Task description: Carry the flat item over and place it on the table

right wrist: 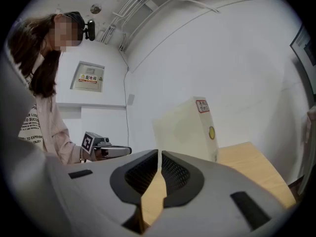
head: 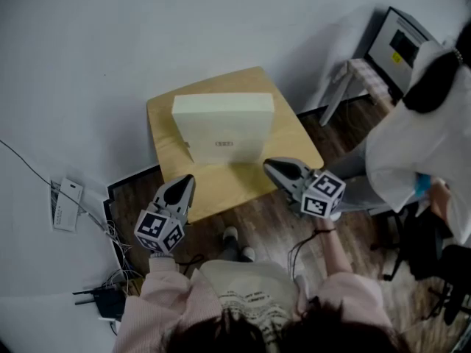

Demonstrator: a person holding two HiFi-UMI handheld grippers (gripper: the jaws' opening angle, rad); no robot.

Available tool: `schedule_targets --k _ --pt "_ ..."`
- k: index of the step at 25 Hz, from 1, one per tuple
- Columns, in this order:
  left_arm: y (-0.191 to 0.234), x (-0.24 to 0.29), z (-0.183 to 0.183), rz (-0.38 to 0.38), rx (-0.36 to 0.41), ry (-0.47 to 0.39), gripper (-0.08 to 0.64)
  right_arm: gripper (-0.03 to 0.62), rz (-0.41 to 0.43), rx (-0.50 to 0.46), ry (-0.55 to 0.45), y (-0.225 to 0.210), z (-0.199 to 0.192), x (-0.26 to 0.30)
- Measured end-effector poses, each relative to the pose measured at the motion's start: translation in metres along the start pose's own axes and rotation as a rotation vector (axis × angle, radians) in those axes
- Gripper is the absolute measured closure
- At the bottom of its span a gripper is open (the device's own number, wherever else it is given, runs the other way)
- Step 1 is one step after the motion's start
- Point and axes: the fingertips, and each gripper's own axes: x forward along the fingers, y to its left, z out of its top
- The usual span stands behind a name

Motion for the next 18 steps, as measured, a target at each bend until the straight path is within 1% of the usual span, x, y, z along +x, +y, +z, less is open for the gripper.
schedule_targets --k 1,5,14,18 --pt "-0.003 -0.002 0.0 0.0 0.001 -0.002 0.563 0.594 0.005 -0.003 -0.004 0.003 0.001 -0.001" --pt "-0.014 -0.006 0.001 -0.004 0.005 -0.008 0.566 0.609 0.018 -0.013 -0.015 0.014 0.003 -0.007" --pt "-0.039 -0.005 0.007 -0.038 0.021 -0.021 0.568 0.607 0.052 -0.037 -0.033 0.034 0.009 -0.018" --pt "-0.042 -0.001 0.008 -0.061 0.025 -0.026 0.568 0.604 0.048 -0.058 -0.039 0.038 0.011 -0.016"
